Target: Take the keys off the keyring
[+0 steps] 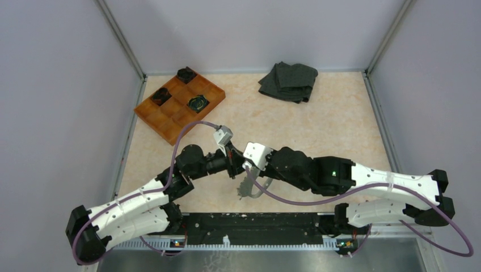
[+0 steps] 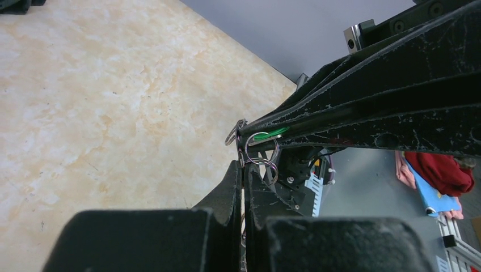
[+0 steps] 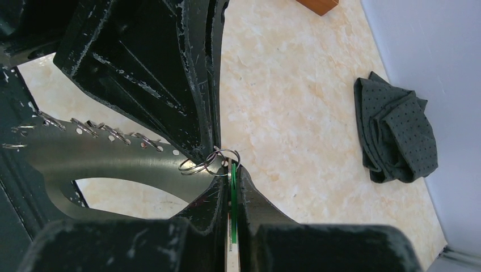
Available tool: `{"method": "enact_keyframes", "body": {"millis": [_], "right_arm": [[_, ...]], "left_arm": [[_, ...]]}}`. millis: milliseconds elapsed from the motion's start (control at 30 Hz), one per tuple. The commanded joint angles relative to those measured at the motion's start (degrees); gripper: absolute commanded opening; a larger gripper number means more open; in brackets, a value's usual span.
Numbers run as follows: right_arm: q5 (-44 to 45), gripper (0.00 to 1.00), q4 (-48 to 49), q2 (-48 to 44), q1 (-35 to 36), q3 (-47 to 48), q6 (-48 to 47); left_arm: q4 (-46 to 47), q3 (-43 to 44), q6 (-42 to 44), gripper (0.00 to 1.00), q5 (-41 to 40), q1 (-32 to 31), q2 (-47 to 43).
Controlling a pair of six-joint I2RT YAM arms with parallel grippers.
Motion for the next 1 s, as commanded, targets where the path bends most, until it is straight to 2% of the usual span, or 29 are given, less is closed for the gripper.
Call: {"method": "enact_keyframes", "body": {"millis": [0, 267, 533, 633, 700, 967], "right_arm": [[1.2, 0.00, 2.3, -1.4, -0.8, 3.1, -1.1], [-0.5, 0.00, 4.4, -3.2, -0.8, 2.9, -2.9], [-6.1, 0.00, 7.8, -6.2, -0.8, 1.7, -4.6], [-6.2, 0.00, 8.0, -6.3, -0.8, 1.6, -4.7], [-5.8, 0.00, 7.5, -5.9, -0.8, 1.6, -4.7], [-5.4, 0.00, 8.3, -6.1, -0.8, 0.6, -5.1]], "left_arm": [[5.9, -0.1, 2.1, 0.00, 4.6, -0.4, -0.9], [8.5, -1.4, 2.6, 0.00, 6.3, -0.4, -0.8], [8.6, -1.4, 3.4, 0.00, 6.8, -0.4, -0.5], [7.4, -1.1, 3.4, 0.11, 5.4, -0.4, -0.4], [6.2, -1.0, 3.3, 0.24, 3.4, -0.4, -1.1], [1.8, -1.5, 6.5, 0.37, -3.2, -0.4, -5.5]]}}
